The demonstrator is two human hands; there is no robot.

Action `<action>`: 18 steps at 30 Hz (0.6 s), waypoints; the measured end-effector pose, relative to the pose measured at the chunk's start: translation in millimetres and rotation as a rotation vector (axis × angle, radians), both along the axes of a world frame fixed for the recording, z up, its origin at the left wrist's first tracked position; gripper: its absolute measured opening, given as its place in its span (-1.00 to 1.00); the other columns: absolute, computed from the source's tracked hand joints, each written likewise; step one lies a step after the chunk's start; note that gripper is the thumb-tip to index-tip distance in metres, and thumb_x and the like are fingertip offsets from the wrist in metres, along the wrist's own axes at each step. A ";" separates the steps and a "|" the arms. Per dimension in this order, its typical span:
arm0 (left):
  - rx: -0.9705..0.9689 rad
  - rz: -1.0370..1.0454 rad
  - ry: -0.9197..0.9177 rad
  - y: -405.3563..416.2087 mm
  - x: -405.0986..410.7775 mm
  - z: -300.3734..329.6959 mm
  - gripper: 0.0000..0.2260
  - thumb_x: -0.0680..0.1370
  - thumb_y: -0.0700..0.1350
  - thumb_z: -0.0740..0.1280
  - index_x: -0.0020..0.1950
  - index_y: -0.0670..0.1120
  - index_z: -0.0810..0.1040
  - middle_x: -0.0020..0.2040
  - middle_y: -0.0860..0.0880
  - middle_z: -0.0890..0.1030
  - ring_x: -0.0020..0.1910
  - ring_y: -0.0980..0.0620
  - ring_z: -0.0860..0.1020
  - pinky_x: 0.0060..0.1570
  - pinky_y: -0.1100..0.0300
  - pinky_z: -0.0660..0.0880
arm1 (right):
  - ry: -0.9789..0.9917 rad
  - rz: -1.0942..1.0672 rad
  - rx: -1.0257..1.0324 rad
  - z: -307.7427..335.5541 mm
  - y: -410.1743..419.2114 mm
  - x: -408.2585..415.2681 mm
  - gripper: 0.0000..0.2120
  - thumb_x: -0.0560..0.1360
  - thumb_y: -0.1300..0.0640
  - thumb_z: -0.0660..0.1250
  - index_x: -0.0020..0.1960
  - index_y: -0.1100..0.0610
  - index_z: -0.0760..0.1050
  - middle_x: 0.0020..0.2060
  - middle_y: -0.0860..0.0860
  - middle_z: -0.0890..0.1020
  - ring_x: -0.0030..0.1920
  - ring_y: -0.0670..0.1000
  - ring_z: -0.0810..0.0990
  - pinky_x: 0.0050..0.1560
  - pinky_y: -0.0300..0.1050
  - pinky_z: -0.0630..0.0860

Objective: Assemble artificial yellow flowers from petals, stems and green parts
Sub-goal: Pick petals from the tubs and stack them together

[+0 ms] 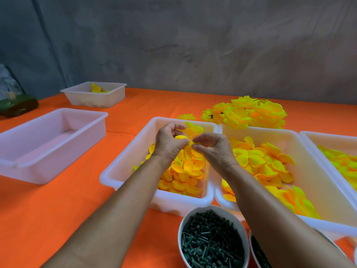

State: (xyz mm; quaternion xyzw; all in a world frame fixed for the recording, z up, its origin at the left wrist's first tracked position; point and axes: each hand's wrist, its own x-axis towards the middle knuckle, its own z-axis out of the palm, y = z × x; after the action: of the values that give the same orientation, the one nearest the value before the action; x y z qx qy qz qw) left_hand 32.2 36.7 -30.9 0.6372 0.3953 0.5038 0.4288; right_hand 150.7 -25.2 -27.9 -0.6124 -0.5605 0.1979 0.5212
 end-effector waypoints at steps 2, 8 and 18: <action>0.006 0.090 0.012 3.1 0.2 -1.4 -0.72 0.36 -0.43 0.37 -0.07 -0.10 0.53 -0.25 0.00 0.55 -0.20 0.04 0.52 -0.13 0.14 0.49 | 0.011 -0.009 0.009 -0.8 1.5 0.5 -0.87 0.36 0.33 0.45 -0.18 0.12 0.61 -0.17 0.08 0.67 -0.14 0.00 0.62 0.03 0.06 0.57; -0.017 0.189 0.009 6.4 -1.0 -2.2 -0.78 0.40 -0.41 0.36 -0.06 -0.13 0.55 -0.16 -0.07 0.55 -0.13 0.01 0.53 -0.08 0.14 0.52 | 0.008 -0.025 0.021 -3.9 5.5 1.8 -0.86 0.37 0.33 0.44 -0.16 0.11 0.61 -0.14 0.09 0.68 -0.08 0.07 0.64 0.05 0.11 0.55; -0.075 -0.002 0.189 -5.4 1.3 1.9 -0.86 0.45 -0.25 0.42 0.00 -0.18 0.62 -0.25 -0.07 0.55 -0.43 0.06 0.45 -0.50 0.29 0.45 | 0.095 -0.028 0.087 -2.2 3.8 -0.1 -0.75 0.41 0.48 0.30 -0.13 0.16 0.59 -0.16 0.10 0.62 -0.22 0.06 0.55 -0.07 0.01 0.56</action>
State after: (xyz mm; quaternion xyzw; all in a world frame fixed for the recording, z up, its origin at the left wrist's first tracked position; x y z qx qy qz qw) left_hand 33.5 31.3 -29.0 0.6658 0.4521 0.4258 0.4135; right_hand 150.6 -21.5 -30.1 -0.5869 -0.5344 0.1948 0.5762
